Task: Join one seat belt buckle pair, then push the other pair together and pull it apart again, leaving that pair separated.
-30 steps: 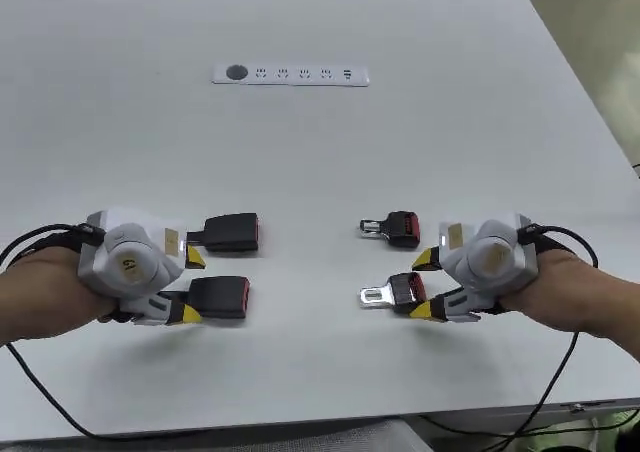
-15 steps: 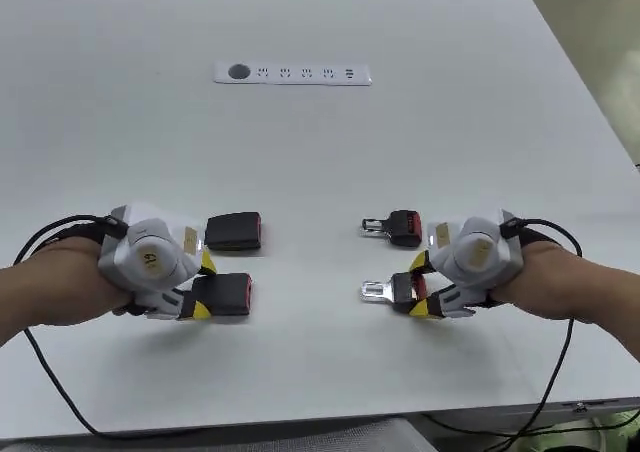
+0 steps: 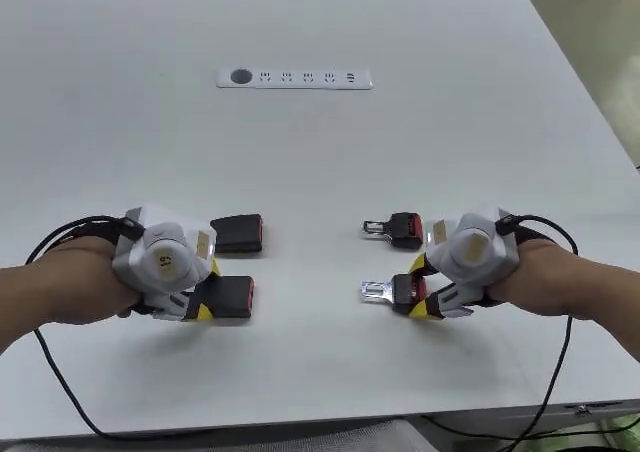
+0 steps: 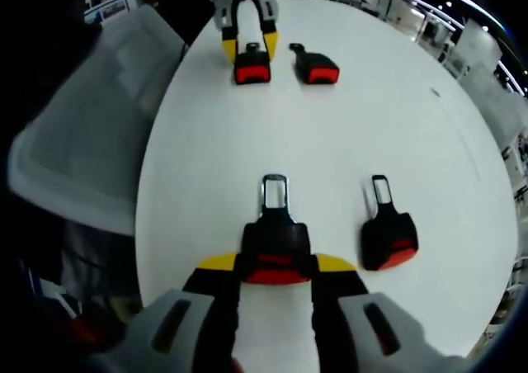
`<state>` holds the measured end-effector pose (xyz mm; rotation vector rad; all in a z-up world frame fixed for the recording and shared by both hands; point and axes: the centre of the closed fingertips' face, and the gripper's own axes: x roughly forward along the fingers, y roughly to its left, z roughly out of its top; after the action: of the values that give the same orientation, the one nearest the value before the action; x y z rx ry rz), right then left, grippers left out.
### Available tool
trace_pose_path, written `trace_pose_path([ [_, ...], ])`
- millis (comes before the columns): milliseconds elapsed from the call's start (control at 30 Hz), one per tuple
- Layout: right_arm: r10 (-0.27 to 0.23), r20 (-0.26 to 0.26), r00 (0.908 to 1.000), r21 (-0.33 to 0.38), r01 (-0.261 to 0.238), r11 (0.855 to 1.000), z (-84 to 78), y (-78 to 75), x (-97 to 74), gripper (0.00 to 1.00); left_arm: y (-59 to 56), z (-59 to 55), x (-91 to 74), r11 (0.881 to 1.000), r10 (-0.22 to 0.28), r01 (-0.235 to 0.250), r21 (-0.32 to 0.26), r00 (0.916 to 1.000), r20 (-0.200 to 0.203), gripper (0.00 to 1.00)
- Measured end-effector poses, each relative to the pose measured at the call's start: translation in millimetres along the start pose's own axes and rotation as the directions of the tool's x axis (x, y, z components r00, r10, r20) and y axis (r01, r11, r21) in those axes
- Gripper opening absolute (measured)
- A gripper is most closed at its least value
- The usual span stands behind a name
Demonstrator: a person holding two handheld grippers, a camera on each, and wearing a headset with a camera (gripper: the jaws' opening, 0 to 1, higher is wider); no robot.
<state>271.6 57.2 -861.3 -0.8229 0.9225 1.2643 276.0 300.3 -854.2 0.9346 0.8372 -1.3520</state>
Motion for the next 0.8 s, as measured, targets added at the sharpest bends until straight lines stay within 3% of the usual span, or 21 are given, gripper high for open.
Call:
trace_pose_path([
  [400, -0.016, 0.038, 0.9992, -0.012, 0.016, 1.0, 26.3, 9.3, 10.3, 0.33, 0.7, -3.2, 2.2, 1.0, 0.014, -0.014, -0.004, 0.9998, -0.013, 0.31],
  [800, -0.031, 0.112, 0.9932, -0.027, 0.034, 0.999, 75.5, 17.7, 30.8, 0.33, 0.5, -5.1, 5.8, 1.0, 0.012, -0.012, 0.003, 0.9998, -0.018, 0.31],
])
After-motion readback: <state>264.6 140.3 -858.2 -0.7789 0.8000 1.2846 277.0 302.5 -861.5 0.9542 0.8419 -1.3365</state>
